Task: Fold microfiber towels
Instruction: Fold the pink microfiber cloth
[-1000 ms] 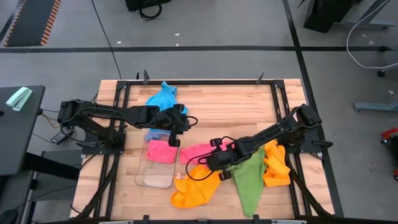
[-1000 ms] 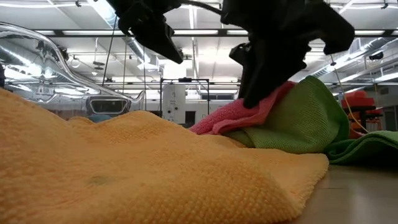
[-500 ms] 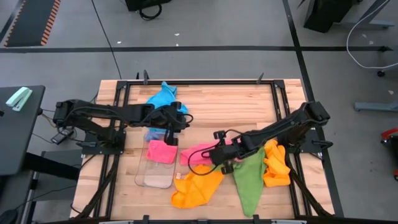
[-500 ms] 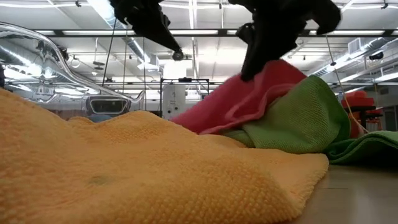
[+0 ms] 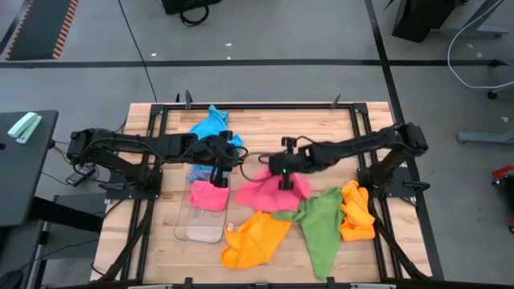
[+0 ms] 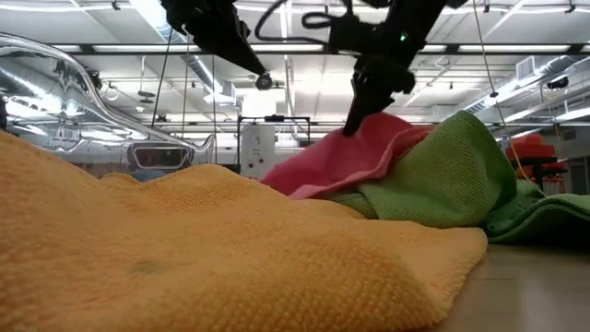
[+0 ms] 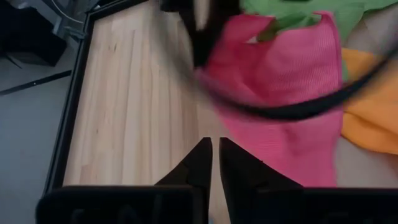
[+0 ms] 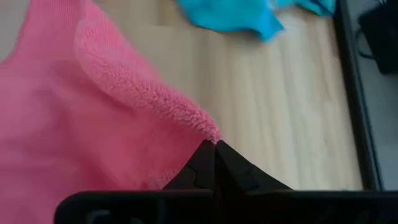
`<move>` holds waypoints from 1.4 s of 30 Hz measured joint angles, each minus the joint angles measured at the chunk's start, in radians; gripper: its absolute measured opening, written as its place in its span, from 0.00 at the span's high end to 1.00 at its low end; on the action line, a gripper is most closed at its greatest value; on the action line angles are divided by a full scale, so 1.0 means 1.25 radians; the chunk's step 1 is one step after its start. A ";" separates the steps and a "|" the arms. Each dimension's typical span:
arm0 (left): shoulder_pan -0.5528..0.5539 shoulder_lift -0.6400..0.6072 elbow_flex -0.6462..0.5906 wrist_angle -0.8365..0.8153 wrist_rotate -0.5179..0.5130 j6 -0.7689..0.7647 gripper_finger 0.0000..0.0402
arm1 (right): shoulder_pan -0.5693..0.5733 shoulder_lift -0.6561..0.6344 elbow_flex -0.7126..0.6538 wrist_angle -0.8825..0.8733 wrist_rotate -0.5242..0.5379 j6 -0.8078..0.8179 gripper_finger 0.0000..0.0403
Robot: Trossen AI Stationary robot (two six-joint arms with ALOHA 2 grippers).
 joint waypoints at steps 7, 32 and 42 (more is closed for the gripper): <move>0.000 0.000 0.000 -0.043 0.000 0.000 0.94 | -0.118 0.000 -0.019 0.023 0.001 -0.047 0.98; 0.000 0.000 0.000 -0.099 0.000 0.000 0.94 | -0.309 0.000 -0.019 0.080 -0.085 -0.210 0.99; 0.000 0.000 0.000 -0.099 0.000 0.000 0.95 | -0.300 0.022 -0.019 0.136 -0.181 -0.188 0.99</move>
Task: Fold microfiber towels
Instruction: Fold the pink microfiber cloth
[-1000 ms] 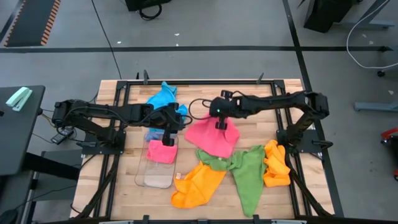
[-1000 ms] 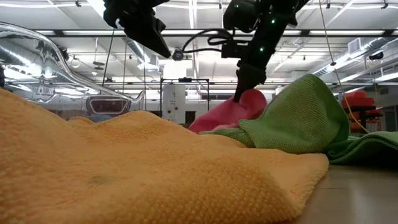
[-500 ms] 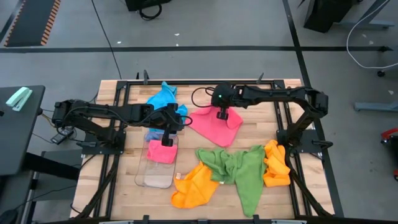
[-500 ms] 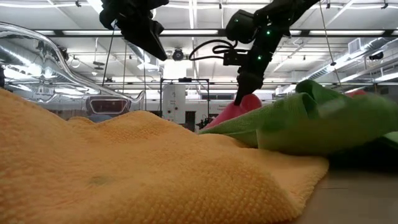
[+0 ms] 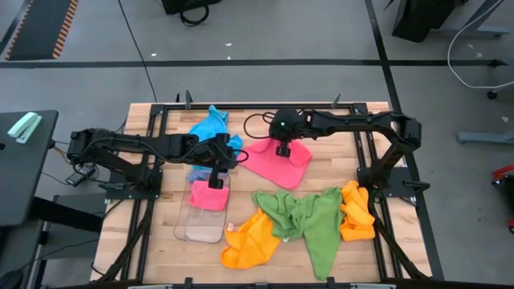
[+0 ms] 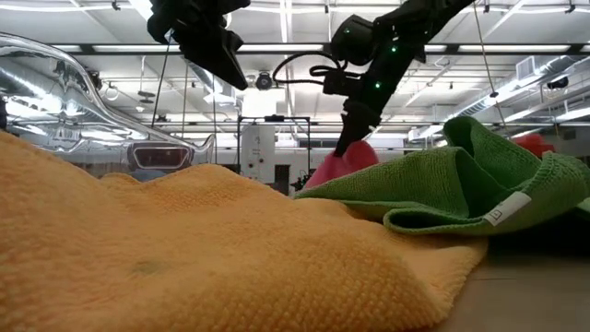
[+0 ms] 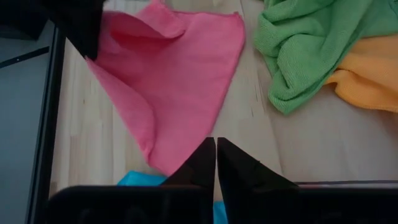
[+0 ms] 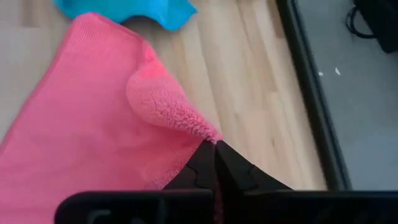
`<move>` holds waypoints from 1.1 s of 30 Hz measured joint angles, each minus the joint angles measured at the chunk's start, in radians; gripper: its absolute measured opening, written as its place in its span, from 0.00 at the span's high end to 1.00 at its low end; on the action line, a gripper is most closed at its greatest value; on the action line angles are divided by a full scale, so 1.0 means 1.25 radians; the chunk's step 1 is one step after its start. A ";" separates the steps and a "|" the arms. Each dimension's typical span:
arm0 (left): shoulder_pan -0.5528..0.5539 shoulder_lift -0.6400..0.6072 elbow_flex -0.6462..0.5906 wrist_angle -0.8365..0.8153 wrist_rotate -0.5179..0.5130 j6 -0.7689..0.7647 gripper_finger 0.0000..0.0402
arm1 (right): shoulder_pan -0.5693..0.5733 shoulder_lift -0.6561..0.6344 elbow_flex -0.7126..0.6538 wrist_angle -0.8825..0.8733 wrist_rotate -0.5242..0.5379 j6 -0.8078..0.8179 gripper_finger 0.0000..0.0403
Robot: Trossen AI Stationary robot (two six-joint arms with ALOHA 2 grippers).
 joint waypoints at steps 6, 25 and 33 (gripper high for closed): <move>0.000 0.000 0.000 -0.004 0.000 0.000 0.96 | 0.015 0.031 0.000 0.020 -0.005 0.006 0.99; 0.000 0.000 0.000 -0.005 0.000 -0.004 0.95 | 0.015 0.031 0.000 0.029 -0.005 0.008 0.99; 0.000 0.001 0.000 -0.005 0.000 -0.007 0.93 | 0.010 0.031 0.000 0.035 0.004 0.029 0.90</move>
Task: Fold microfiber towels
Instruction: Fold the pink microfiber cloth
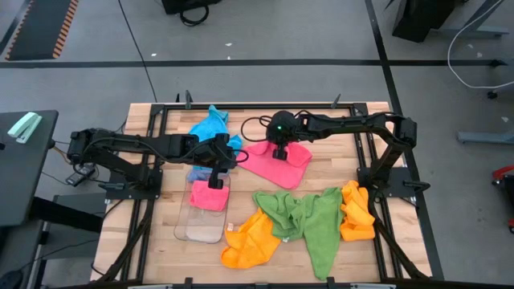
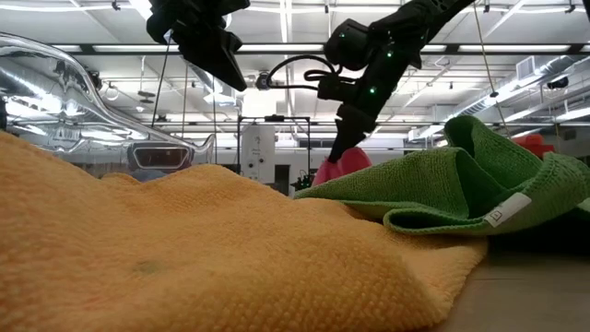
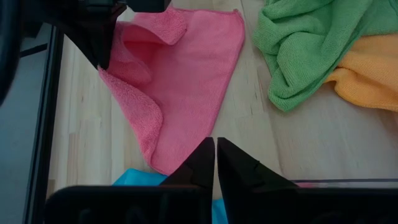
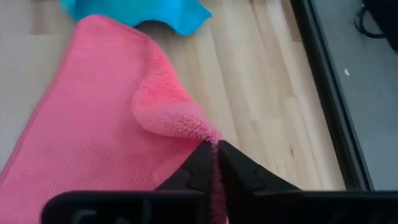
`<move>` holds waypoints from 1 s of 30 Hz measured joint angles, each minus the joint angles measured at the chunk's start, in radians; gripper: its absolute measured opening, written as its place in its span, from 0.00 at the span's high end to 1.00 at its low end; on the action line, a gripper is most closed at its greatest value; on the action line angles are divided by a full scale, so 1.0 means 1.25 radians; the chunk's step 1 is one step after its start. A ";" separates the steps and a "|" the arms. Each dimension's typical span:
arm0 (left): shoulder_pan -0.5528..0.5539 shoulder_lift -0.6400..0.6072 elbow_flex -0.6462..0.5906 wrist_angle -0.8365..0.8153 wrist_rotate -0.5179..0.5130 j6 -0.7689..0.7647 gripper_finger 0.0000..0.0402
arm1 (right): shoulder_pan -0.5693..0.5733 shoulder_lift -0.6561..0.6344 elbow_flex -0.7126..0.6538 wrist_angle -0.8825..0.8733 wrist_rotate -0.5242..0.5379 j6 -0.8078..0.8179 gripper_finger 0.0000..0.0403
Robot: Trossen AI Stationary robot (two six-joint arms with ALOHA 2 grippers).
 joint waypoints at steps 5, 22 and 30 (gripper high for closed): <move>0.000 0.000 0.000 0.000 0.000 -0.001 0.94 | -0.021 0.000 0.000 0.000 0.023 0.028 0.81; 0.000 0.000 0.000 0.000 0.000 -0.001 0.94 | -0.011 0.000 -0.002 -0.053 -0.099 -0.020 0.69; 0.000 0.000 0.000 0.000 0.000 -0.001 0.96 | 0.025 -0.001 -0.130 0.111 -0.050 -0.069 0.69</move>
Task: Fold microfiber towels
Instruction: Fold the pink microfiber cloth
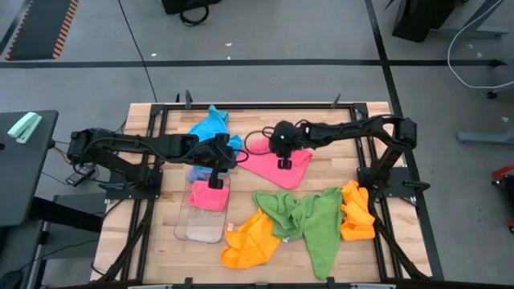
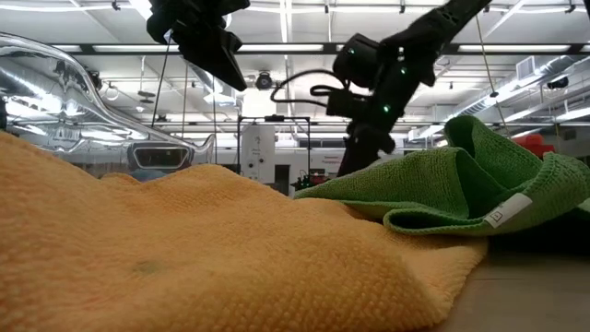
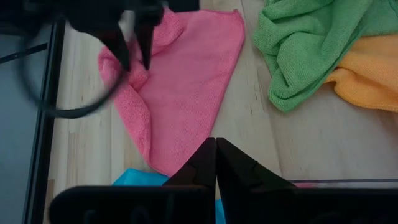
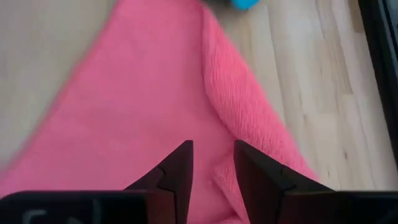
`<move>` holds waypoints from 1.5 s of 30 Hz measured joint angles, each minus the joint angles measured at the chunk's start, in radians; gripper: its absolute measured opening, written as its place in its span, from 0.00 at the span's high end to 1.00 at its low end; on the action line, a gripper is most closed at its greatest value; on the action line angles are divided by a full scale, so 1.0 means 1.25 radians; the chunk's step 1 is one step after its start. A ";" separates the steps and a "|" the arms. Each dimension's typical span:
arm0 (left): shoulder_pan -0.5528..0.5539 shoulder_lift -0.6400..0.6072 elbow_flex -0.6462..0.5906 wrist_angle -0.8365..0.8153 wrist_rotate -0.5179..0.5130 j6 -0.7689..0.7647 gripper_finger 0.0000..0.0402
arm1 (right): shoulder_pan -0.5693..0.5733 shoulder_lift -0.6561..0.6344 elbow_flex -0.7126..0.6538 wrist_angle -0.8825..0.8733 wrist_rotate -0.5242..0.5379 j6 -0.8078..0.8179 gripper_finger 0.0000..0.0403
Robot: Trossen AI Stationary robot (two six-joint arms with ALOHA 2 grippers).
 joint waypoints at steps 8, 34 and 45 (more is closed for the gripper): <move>0.000 0.000 0.000 0.009 0.000 0.000 0.94 | -0.017 0.000 -0.121 0.193 0.028 -0.008 0.69; 0.000 0.000 0.000 0.010 0.000 0.001 0.96 | -0.065 0.001 -0.235 0.396 -0.046 0.032 0.69; 0.000 0.000 0.000 0.005 0.000 0.001 0.94 | -0.065 0.052 -0.234 0.403 -0.035 -0.017 0.69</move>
